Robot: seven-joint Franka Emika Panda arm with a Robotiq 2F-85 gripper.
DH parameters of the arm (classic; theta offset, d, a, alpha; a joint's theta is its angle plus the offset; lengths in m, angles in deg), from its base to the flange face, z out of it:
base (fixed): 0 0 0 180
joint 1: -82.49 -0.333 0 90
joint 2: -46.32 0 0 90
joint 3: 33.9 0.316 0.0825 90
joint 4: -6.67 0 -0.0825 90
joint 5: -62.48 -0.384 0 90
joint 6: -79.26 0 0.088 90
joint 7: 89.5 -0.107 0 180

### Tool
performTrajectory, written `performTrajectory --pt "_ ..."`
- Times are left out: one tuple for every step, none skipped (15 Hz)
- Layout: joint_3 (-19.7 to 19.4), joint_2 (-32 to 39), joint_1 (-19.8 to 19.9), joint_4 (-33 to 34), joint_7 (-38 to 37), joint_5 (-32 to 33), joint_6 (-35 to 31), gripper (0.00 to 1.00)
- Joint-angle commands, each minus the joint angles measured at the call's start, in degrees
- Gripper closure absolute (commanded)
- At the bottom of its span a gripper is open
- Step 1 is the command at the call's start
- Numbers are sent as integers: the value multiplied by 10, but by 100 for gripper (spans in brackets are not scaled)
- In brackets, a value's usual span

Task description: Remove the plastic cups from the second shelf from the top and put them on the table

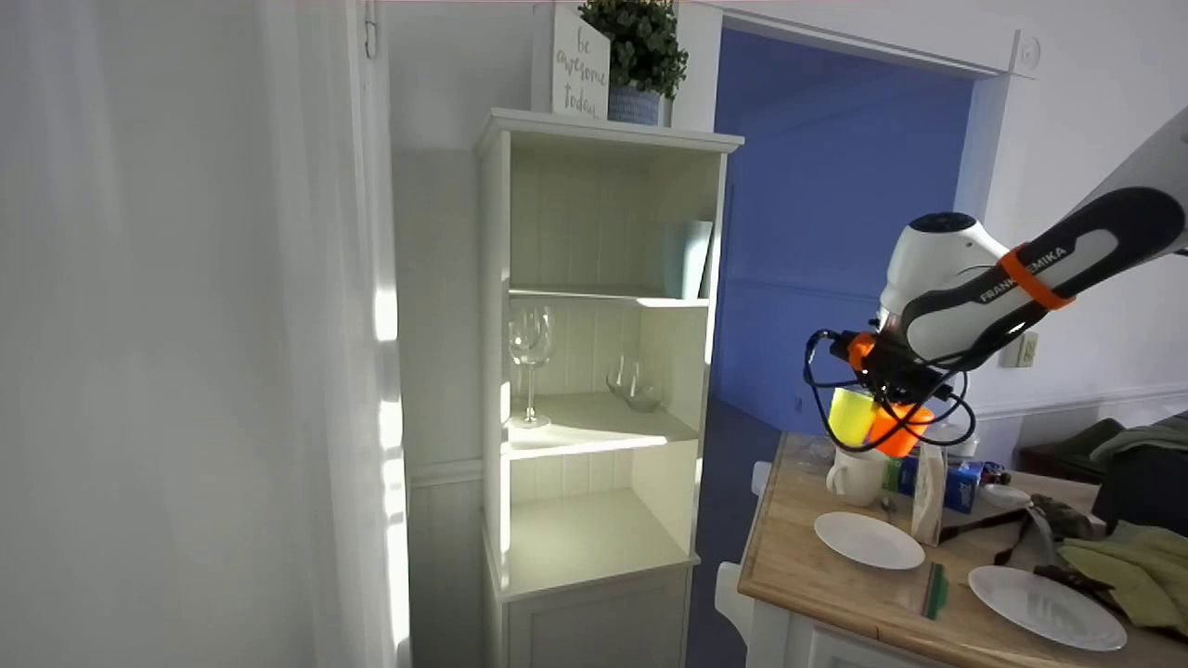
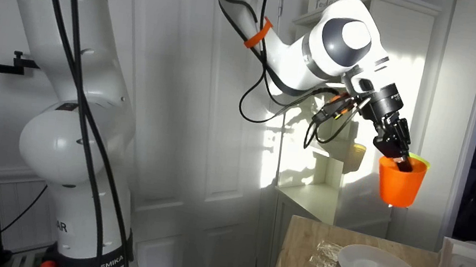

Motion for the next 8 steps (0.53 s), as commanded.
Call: performTrajectory --pt "-10 13 -6 7 -11 20 -14 91" --pt "-12 23 -7 13 -15 28 -19 91" --pt "-14 30 -9 19 -16 30 -20 91" --pt "-14 33 -9 22 -17 31 -20 91" --pt "-14 34 -9 24 -17 31 -20 91" --pt "-13 40 -18 29 17 2 -6 98" --pt "-14 58 -20 42 36 8 -6 98" --pt "-16 70 -22 51 47 21 4 98"
